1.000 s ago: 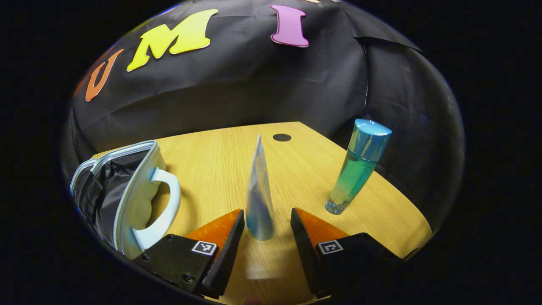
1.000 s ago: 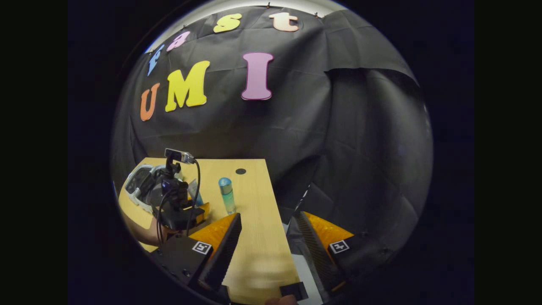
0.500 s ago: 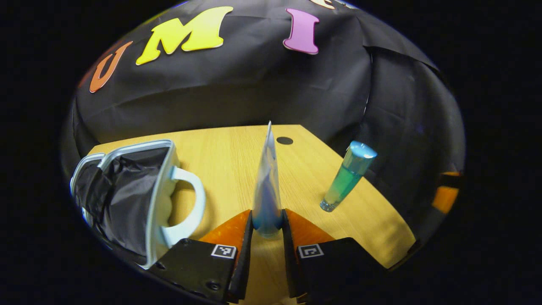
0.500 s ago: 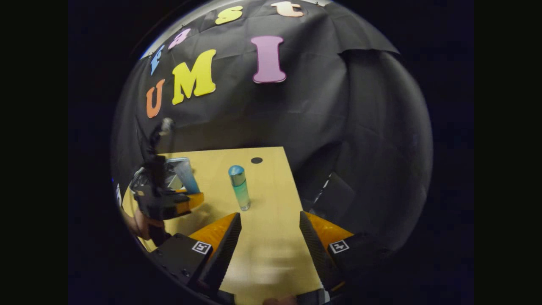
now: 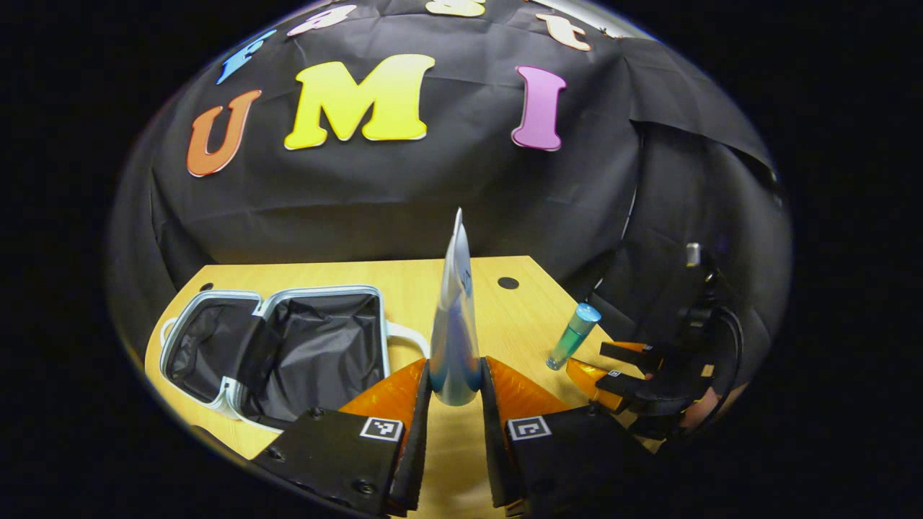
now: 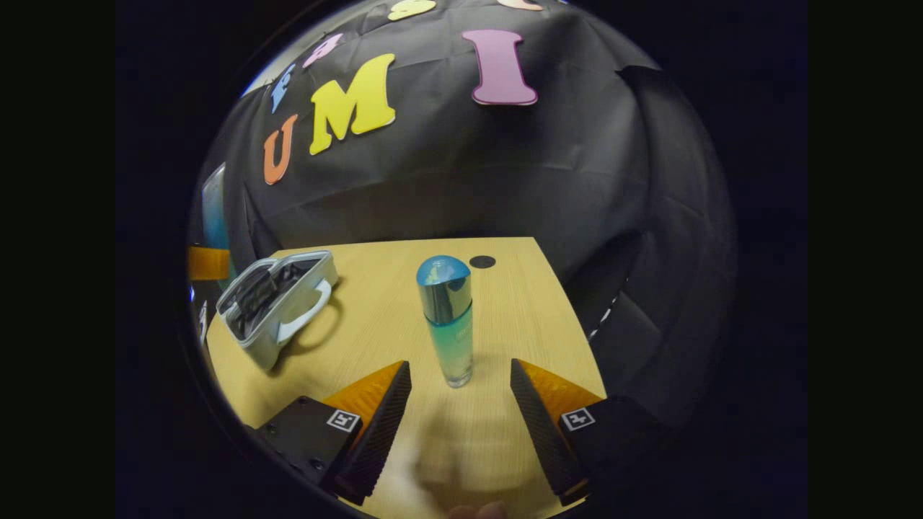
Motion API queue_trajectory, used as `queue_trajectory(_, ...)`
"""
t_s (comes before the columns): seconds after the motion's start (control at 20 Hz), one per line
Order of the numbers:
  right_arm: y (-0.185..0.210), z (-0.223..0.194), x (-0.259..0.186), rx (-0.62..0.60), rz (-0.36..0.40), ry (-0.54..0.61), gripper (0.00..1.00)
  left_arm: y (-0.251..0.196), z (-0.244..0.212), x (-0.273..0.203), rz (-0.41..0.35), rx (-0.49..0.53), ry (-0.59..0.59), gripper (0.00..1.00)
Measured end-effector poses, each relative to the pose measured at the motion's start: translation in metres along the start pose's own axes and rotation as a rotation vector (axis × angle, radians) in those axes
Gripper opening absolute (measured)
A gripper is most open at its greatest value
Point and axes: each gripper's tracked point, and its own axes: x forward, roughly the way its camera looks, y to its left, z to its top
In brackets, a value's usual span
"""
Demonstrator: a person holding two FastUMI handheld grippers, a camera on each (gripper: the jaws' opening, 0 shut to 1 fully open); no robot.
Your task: First open the suitcase, pack the skin care products into it, and then close the suitcase.
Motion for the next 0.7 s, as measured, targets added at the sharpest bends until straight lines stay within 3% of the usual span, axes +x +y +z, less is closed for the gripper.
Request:
queue_trajectory(0.3, 0.007, -0.007, 0.047, 0.028, 0.032, 0.047, 0.83, 0.046, 0.007, -0.023, 0.114, -0.094, -0.007, 0.39)
queue_trajectory(0.4, 0.013, -0.008, 0.056, 0.022, 0.039, 0.069, 0.78, 0.067, 0.005, -0.033, 0.160, -0.106, -0.005, 0.39)
queue_trajectory(0.55, 0.013, -0.010, 0.065, 0.010, 0.012, 0.096, 0.47, 0.101, -0.001, -0.046, 0.220, -0.169, 0.008, 0.39)
queue_trajectory(0.6, 0.011, -0.009, 0.068, 0.012, 0.004, 0.100, 0.49, 0.113, -0.004, -0.049, 0.237, -0.187, 0.013, 0.39)
queue_trajectory(0.65, 0.011, -0.008, 0.068, 0.011, -0.002, 0.110, 0.40, 0.125, -0.007, -0.052, 0.248, -0.202, 0.019, 0.39)
queue_trajectory(0.7, 0.012, -0.008, 0.065, 0.013, 0.001, 0.126, 0.38, 0.136, -0.008, -0.055, 0.246, -0.216, 0.024, 0.39)
